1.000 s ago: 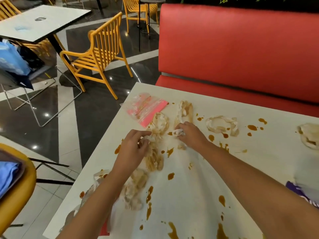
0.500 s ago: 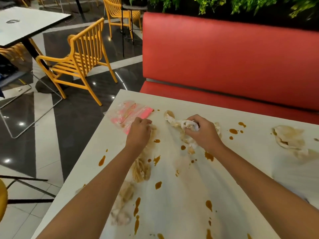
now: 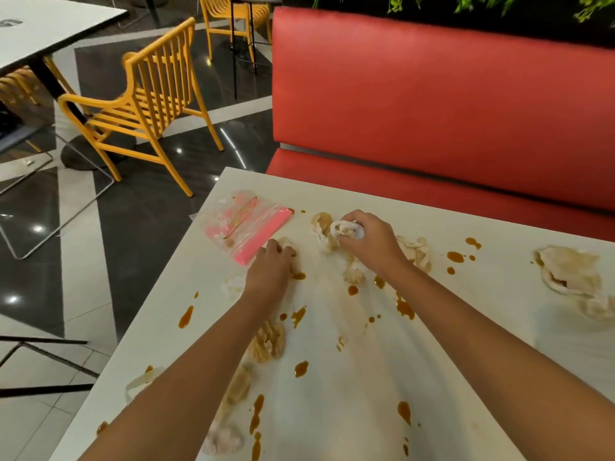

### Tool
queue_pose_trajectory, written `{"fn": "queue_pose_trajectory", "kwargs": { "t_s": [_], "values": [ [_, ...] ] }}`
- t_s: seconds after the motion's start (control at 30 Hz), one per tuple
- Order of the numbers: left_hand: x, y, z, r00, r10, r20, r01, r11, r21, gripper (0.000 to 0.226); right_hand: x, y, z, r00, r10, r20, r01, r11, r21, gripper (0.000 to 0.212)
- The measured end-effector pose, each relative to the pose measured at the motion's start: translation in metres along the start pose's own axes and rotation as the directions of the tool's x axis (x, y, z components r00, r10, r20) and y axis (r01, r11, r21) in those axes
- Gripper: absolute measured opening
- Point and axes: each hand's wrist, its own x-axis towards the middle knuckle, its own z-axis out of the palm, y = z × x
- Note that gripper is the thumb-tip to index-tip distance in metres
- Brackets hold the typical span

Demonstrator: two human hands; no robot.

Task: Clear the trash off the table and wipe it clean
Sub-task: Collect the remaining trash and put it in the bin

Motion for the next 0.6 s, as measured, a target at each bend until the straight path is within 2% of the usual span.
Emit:
{"fn": "queue_pose_trajectory", "kwargs": {
  "t_s": [0.1,0.2,0.33,0.4,0.5,0.6],
  "values": [
    [-0.003,-0.001,-0.006,0.994,0.051,-0.094,-0.063,0.990,-0.126,0.034,0.020,0.001,0.016,1.000,0.015,0.007,-0.014,0.999,-0.050,0.028],
    [-0.009,-0.001,-0.016,0.977,0.015,-0.212,-0.083,0.945,-0.316,0.027,0.038,0.005,0.033,0.993,0.023,0.113,-0.002,0.983,-0.181,0.040],
    [-0.019,-0.003,-0.032,0.957,-0.036,-0.289,-0.087,0.911,-0.403,0.024,0.049,0.008,0.055,0.949,0.131,0.288,-0.038,0.951,-0.307,0.048],
    [-0.021,-0.004,-0.039,0.953,-0.050,-0.300,-0.082,0.908,-0.410,0.023,0.044,0.008,0.063,0.937,0.127,0.327,0.004,0.929,-0.370,0.047],
    [-0.025,-0.004,-0.050,0.941,-0.055,-0.334,-0.102,0.894,-0.436,0.021,0.027,0.014,0.068,0.964,0.017,0.264,0.093,0.912,-0.399,0.039],
    [-0.028,0.001,-0.061,0.935,-0.065,-0.349,-0.108,0.885,-0.454,0.019,0.010,0.022,0.067,0.985,-0.037,0.171,0.091,0.943,-0.319,0.033]
  ]
}}
